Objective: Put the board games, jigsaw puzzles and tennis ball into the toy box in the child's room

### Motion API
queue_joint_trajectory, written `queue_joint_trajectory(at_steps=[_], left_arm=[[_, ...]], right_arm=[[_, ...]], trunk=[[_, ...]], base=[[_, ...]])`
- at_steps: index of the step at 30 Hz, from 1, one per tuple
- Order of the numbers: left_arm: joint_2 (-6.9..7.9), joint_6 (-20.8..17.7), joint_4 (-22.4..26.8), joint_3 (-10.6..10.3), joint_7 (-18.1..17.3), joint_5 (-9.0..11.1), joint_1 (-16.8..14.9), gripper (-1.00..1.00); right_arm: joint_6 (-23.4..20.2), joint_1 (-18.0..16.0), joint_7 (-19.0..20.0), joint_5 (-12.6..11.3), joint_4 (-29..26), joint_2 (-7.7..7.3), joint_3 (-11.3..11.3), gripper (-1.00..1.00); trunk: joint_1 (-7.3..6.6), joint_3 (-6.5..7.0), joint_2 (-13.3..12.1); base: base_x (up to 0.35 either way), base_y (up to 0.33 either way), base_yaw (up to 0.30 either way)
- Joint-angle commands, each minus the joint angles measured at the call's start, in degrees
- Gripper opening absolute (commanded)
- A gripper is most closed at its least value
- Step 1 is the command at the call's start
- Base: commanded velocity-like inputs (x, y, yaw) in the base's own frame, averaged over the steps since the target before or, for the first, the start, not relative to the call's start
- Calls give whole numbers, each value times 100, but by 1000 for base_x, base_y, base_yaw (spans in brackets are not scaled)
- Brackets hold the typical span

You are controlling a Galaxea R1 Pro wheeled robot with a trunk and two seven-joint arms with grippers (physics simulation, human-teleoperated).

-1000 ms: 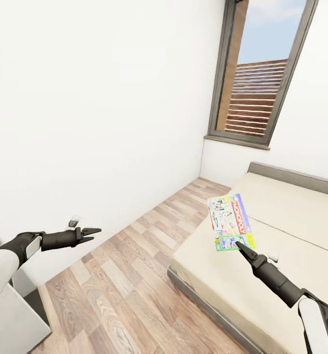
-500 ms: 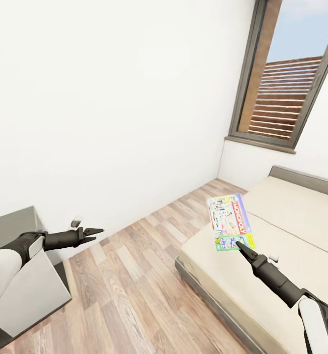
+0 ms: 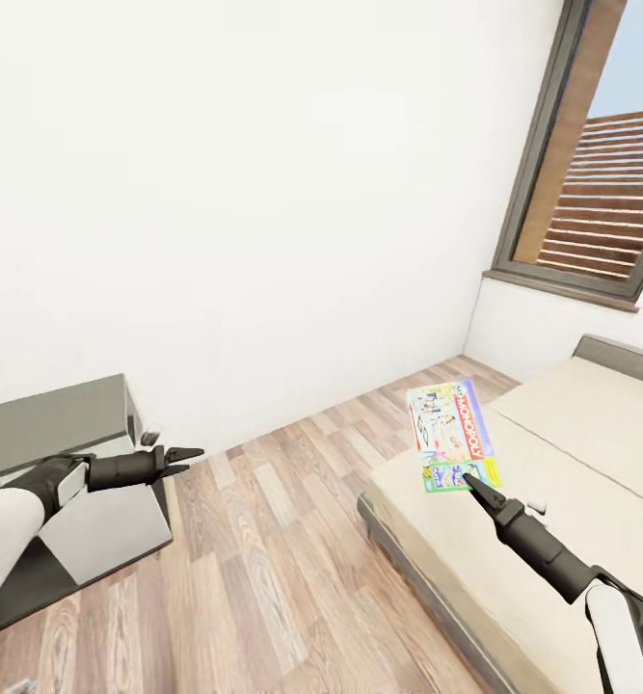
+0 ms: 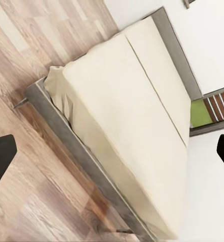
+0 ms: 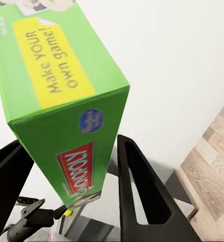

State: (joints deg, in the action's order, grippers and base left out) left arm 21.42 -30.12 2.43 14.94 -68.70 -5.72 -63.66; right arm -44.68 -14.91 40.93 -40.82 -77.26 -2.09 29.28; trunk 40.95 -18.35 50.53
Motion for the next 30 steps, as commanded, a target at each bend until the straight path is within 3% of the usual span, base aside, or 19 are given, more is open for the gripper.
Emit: queue_joint_trajectory(at_steps=[1, 9, 26, 30], left_arm=[[-3, -52, 3, 49, -20, -58, -6, 100], [-5, -54, 3, 48, -20, -59, -6, 100], [5, -55, 3, 43, -39, -49, -6, 100], [6, -55, 3, 40, -43, -47, -6, 100]], right_arm=[[-32, -4, 12, -17, 0, -1, 8, -100], [-32, -4, 12, -22, 0, -1, 8, -100], [-32, -4, 12, -22, 0, -9, 8, -100], [-32, -4, 12, -16, 0, 10, 7, -100]], trunk=[[-1, -7, 6], [-1, -7, 6], [-1, -7, 6], [-89, 64, -155]], base=[[-207, -233, 292], [-188, -193, 292], [-11, -11, 292], [0, 0, 292]])
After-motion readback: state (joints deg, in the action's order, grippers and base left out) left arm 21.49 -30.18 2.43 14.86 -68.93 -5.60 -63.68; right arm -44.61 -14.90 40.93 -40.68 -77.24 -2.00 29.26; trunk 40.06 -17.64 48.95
